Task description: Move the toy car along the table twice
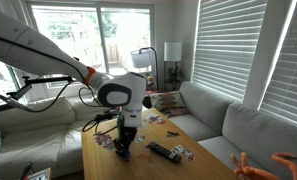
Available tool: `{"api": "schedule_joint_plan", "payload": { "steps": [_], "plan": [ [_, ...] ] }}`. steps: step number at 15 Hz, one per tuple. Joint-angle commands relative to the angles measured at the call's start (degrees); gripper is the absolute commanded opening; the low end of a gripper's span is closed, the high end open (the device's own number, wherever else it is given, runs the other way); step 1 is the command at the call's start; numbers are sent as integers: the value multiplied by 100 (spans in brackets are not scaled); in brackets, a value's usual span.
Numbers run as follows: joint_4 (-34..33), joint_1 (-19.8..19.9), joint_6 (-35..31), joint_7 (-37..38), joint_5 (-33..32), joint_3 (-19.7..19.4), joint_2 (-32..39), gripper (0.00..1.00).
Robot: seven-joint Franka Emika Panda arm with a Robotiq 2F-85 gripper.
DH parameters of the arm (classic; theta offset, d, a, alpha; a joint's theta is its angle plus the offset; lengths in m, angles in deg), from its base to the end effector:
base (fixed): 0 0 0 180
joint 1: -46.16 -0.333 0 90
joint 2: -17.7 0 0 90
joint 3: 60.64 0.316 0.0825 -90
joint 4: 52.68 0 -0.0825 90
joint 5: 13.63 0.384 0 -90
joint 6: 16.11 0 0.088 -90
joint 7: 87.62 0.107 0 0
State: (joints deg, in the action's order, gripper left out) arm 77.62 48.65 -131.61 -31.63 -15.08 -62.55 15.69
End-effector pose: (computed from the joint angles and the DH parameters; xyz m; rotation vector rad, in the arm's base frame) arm 0.4845 -0.0388 0.3547 2.6138 -1.4973 -0.2906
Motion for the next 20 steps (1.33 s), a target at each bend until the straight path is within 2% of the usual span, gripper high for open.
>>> {"api": "schedule_joint_plan", "payload": {
  "steps": [1, 7, 8, 9, 10, 13, 15, 20],
  "plan": [
    [193, -74, -81, 125, -36, 97, 17, 10],
    [276, -91, -290, 555, 132, 131, -7, 10],
    [254, -86, -256, 592, 159, 128, 3, 60],
    [248, -78, -253, 598, 190, 120, -10, 61],
    [255, -73, -220, 575, 241, 112, -9, 66],
    [377, -40, -316, 433, 265, 75, -210, 88],
    [433, -18, -320, 317, 349, 52, -416, 99],
    [545, 59, -269, 159, 499, 3, -1116, 100]
  ]
}}
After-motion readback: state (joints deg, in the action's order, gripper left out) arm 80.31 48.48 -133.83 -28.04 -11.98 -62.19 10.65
